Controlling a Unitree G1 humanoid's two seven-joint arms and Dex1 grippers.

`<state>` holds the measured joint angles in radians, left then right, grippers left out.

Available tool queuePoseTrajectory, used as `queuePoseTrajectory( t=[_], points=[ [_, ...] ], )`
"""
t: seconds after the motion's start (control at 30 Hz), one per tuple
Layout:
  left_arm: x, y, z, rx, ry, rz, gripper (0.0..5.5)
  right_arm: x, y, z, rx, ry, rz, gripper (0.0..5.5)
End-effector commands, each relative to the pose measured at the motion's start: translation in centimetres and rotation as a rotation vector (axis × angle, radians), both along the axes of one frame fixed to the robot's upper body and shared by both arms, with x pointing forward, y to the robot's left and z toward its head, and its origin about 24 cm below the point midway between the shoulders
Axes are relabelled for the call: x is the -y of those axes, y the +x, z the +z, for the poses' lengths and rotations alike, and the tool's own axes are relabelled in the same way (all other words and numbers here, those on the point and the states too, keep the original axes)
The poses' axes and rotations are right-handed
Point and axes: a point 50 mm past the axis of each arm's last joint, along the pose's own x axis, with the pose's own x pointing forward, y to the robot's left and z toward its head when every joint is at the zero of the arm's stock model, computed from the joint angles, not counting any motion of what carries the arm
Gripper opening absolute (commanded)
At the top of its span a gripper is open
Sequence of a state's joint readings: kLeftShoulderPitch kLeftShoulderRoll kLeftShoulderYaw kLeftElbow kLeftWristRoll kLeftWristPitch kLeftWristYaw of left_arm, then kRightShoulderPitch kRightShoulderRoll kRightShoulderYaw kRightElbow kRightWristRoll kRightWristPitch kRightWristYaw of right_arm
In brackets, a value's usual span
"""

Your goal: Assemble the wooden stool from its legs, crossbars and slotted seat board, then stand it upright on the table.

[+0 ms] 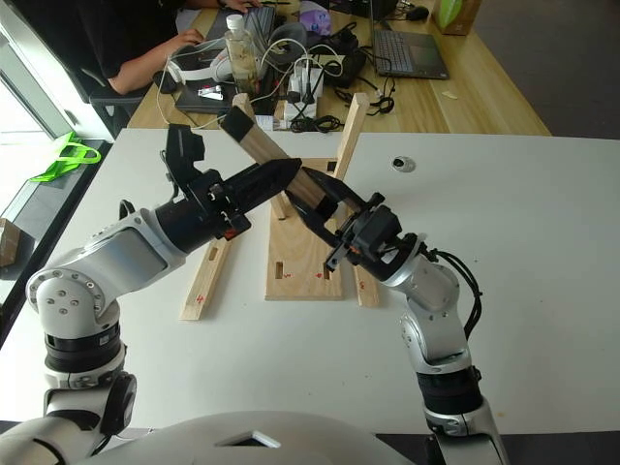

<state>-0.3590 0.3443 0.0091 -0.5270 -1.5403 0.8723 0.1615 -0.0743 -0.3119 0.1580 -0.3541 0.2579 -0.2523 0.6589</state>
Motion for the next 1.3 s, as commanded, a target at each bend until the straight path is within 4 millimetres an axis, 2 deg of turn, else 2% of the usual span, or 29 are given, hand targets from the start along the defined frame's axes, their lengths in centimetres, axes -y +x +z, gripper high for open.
queuePoseTrajectory(
  t=[0.03, 0.4, 0.57, 0.6, 0.7, 0.77, 0.83, 0.93, 1.0, 1.03, 1.1, 1.13, 1.2, 1.3],
  points=[
    [-0.5, 0.0, 0.0, -0.007, -0.027, 0.011, 2.0, 0.4, -0.3, -0.6, 0.017, -0.048, 0.017, 1.27],
    [-0.1, -1.6, -0.4, 0.021, -0.053, -0.069, 0.44, 1.5, 0.0, -1.4, 0.026, -0.125, 0.027, 1.27],
    [0.1, -1.5, -1.1, 0.0, -0.027, -0.043, 0.41, 1.7, 0.2, -1.3, 0.038, -0.136, 0.025, 1.27],
    [0.2, -1.5, -1.2, -0.003, -0.023, -0.04, 0.41, 1.7, 0.2, -1.3, 0.035, -0.14, 0.029, 1.64],
    [0.0, -1.6, -1.4, -0.001, -0.024, -0.013, 0.4, 1.7, -0.1, -1.6, 0.052, -0.191, 0.056, 2.16],
    [-0.4, -1.3, -1.3, 0.009, -0.035, 0.038, 0.4, 1.9, 0.4, -2.2, 0.047, -0.227, 0.007, 2.48],
    [-1.7, -0.3, -0.7, 0.076, -0.025, 0.175, 0.4, 2.3, 0.5, -2.7, 0.025, -0.24, -0.012, 2.54],
    [-6.7, 3.1, 0.5, 0.149, 0.082, 0.624, 0.4, 3.2, 0.6, -4.3, -0.054, -0.263, -0.073, 2.54],
    [-9.6, 4.0, 0.4, 0.152, 0.196, 0.853, 0.4, 3.9, 1.0, -5.3, -0.134, -0.228, -0.175, 2.54],
    [-10.8, 4.1, -0.4, 0.148, 0.312, 0.945, 0.4, 4.4, 1.7, -5.6, -0.209, -0.146, -0.271, 2.54],
    [-11.5, 3.7, -3.0, 0.126, 0.537, 0.983, 0.4, 4.7, 2.4, -5.8, -0.376, 0.114, -0.434, 2.54],
    [-10.9, 3.2, -4.5, 0.122, 0.624, 0.939, 0.4, 4.6, 2.6, -5.8, -0.455, 0.236, -0.482, 2.54],
    [-9.2, 2.2, -7.0, 0.139, 0.758, 0.827, 0.4, 4.1, 2.5, -6.0, -0.565, 0.375, -0.524, 2.54],
    [-7.9, 1.3, -9.4, 0.139, 0.891, 0.741, 0.4, 3.8, 2.2, -6.3, -0.62, 0.374, -0.541, 2.54]
  ],
)
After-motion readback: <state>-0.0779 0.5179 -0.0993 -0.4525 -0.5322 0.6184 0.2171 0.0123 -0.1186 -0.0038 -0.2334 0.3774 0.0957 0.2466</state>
